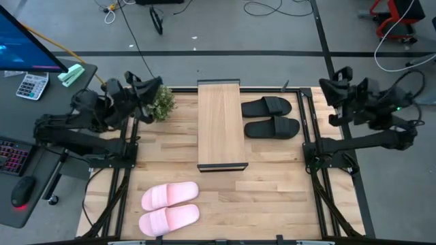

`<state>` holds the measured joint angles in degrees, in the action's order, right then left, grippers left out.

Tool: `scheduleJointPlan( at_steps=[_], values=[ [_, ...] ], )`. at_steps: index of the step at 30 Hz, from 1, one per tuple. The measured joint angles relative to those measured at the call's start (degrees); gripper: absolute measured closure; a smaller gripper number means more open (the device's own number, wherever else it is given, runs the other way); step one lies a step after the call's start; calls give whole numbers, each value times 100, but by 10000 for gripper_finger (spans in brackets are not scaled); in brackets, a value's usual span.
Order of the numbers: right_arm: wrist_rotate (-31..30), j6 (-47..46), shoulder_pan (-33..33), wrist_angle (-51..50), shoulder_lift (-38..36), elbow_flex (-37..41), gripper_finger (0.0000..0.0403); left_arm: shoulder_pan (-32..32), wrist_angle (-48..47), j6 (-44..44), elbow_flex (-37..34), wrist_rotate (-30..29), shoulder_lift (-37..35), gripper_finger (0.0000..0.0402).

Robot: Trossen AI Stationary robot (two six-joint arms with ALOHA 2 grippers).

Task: Pick and place slides into the shelf
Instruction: Put the top pink slipper on the shelf

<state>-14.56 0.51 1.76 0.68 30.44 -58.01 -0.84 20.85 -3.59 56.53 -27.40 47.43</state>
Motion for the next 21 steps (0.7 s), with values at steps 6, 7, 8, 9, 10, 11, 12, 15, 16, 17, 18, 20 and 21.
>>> scheduleJointPlan(
  at_steps=[6,7,8,9,10,11,12,15,16,17,18,20,21],
  values=[
    [-70,-440,0,-1987,775,-1282,380,190,-2577,760,1089,24,384,379],
    [-134,-473,0,-2204,893,-1449,380,226,-2894,905,1216,21,436,378],
    [-220,-496,0,-2422,1014,-1608,380,263,-3105,1028,1307,20,485,377],
    [-331,-511,0,-2619,1120,-1741,380,293,-3238,1130,1377,21,541,376],
    [-466,-529,0,-2822,1233,-1880,380,321,-3335,1223,1431,17,589,376],
    [-600,-529,10,-3003,1333,-1996,380,343,-3431,1295,1463,22,622,377],
    [-735,-513,41,-3161,1425,-2101,380,365,-3472,1354,1478,20,648,379],
    [-1046,-454,225,-3491,1653,-2299,380,367,-3478,1379,1487,21,700,385],
    [-1048,-455,307,-3535,1716,-2331,380,367,-3476,1362,1487,22,714,387],
    [-1056,-464,382,-3551,1782,-2354,380,367,-3483,1332,1487,22,732,389],
    [-1054,-501,460,-3548,1837,-2367,380,367,-3483,1318,1487,22,742,390],
    [-1015,-596,586,-3549,1935,-2375,380,367,-3498,1320,1487,24,744,391],
    [-952,-664,647,-3548,1967,-2370,380,367,-3492,1318,1487,22,740,391]
  ],
)
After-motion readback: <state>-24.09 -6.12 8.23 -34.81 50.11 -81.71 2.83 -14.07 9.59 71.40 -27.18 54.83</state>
